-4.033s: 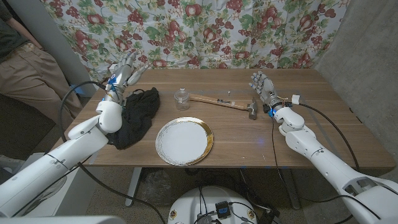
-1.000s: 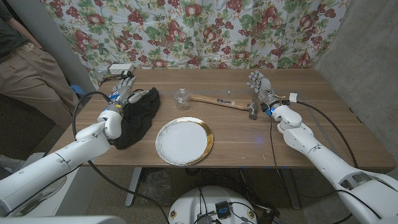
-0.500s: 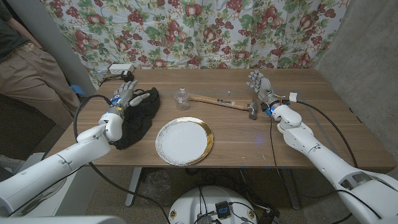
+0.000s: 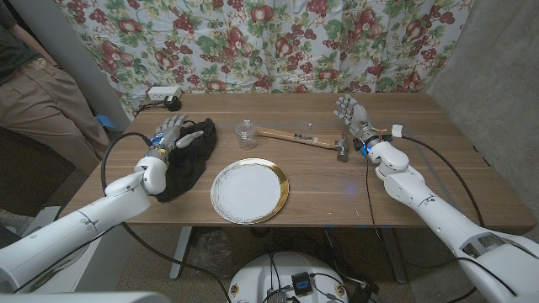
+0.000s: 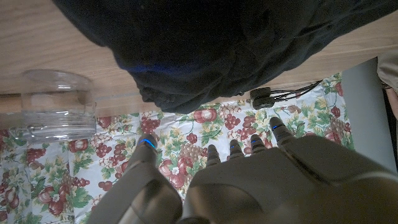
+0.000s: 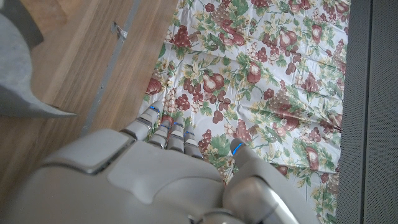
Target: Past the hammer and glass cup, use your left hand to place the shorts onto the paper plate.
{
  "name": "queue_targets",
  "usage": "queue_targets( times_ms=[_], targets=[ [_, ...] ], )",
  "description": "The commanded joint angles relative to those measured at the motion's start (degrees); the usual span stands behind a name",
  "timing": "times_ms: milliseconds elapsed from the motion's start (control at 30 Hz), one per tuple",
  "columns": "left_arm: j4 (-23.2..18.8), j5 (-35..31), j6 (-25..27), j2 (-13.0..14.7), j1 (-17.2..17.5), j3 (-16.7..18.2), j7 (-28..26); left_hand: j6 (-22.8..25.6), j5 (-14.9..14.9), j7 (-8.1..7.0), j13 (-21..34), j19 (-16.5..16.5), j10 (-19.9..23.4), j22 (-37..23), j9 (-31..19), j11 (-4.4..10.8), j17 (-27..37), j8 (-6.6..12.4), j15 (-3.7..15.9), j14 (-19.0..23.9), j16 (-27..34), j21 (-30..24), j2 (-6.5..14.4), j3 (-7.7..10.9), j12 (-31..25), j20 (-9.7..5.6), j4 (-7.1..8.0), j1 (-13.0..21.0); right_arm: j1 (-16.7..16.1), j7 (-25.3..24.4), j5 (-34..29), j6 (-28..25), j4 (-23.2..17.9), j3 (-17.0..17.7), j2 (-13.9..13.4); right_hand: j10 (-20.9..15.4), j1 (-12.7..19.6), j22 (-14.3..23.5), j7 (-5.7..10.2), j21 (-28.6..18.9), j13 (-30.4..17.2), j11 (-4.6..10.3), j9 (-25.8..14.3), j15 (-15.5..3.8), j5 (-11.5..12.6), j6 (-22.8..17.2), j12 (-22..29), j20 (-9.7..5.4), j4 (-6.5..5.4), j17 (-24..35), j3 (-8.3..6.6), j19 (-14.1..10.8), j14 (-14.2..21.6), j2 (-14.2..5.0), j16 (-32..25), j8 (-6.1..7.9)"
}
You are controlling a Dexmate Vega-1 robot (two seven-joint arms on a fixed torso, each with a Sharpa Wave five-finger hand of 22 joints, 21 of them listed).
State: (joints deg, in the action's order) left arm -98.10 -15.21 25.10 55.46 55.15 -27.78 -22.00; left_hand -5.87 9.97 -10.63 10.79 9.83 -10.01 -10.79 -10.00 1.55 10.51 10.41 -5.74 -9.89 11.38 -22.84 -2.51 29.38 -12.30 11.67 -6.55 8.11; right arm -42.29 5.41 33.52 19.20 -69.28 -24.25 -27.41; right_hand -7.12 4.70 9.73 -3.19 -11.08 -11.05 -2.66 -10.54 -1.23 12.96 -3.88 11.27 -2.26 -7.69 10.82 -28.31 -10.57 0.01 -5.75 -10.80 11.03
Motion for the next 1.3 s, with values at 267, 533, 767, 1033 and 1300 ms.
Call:
queue_targets(
  times_ms=[267, 533, 767, 1033, 1300],
  targets=[
    [2.5, 0.7, -0.5, -0.6, -1.2, -1.5, 1.0, -0.2, 0.4, -0.27, 0.3, 1.3, -0.4, -0.1, -0.3, 0.14, 0.1, 0.21, -0.16, -2.4, -0.1, 0.4, -0.6, -0.28, -0.1, 0.51, -0.28, 0.2, 0.2, 0.1, -0.3, 0.1, 0.4, -0.3, 0.2, -0.3, 0.4, 0.2, 0.03, -0.2, -0.1, 0.1, -0.2, -0.28, -0.1, -0.7, 0.2, -1.82, 0.02, 0.1, -0.11, -0.5, 0.3, -2.61, -0.3, 0.08],
    [3.8, 0.1, -0.3, -1.2, -2.3, -2.8, 1.5, -0.3, 0.4, -0.3, 0.3, 1.0, -0.4, -0.1, -0.3, 0.18, 0.1, 0.2, -0.18, -2.4, -0.1, 0.4, -0.6, -0.31, -0.1, 0.52, -0.37, 0.3, 0.9, 0.4, -0.3, 0.1, 1.4, -0.5, 0.7, -0.2, 0.4, 0.2, 0.03, -0.2, -0.1, 0.13, -0.2, -0.25, -0.1, -0.7, 0.1, -1.79, 0.03, 0.1, -0.14, -0.4, 0.3, -2.59, -0.3, 0.09],
    [5.3, 0.2, -1.1, -1.8, -3.2, -3.5, 1.8, -0.3, 0.4, -0.33, 0.3, 0.9, -0.4, -0.1, -0.3, 0.18, 0.1, 0.21, -0.12, -2.4, -0.2, 0.5, -0.6, -0.34, -0.1, 0.54, -0.43, 0.3, 1.6, 0.7, -0.5, 0.5, 2.5, -0.7, 1.0, -0.3, 0.4, 0.2, 0.02, -0.2, -0.1, 0.07, -0.2, -0.25, -0.1, -0.6, 0.1, -1.79, 0.02, 0.1, -0.16, -0.4, 0.3, -2.59, -0.3, 0.06],
    [6.2, -0.3, -0.8, -2.2, -4.3, -4.7, 2.7, -0.4, 0.4, -0.31, 0.3, 1.0, -0.4, -0.2, -0.3, 0.25, 0.2, 0.25, -0.15, -2.5, -0.2, 1.0, -0.4, -0.5, 0.0, 0.55, -0.56, 0.4, 2.3, 0.9, -0.4, 0.5, 3.4, -0.7, 1.4, -0.3, 0.3, 0.2, 0.02, -0.2, -0.1, 0.08, -0.2, -0.25, -0.1, -0.7, 0.1, -1.78, 0.0, 0.1, -0.16, -0.4, 0.4, -2.55, -0.3, 0.08],
    [6.9, -0.6, -0.5, -2.7, -4.7, -5.6, 2.9, -0.7, 0.4, -0.22, 0.4, 0.8, -0.8, -0.2, -0.3, 0.16, 0.2, 0.21, -0.2, -2.8, -0.3, 1.6, -0.2, -0.79, 0.1, 0.57, -0.69, 0.5, 2.7, 1.3, -0.5, 0.8, 4.3, -0.9, 1.7, -0.3, 0.3, 0.2, 0.02, -0.2, -0.1, 0.1, -0.2, -0.23, -0.1, -0.7, 0.1, -1.78, -0.03, 0.1, -0.17, -0.4, 0.4, -2.55, -0.3, 0.08]
  ],
)
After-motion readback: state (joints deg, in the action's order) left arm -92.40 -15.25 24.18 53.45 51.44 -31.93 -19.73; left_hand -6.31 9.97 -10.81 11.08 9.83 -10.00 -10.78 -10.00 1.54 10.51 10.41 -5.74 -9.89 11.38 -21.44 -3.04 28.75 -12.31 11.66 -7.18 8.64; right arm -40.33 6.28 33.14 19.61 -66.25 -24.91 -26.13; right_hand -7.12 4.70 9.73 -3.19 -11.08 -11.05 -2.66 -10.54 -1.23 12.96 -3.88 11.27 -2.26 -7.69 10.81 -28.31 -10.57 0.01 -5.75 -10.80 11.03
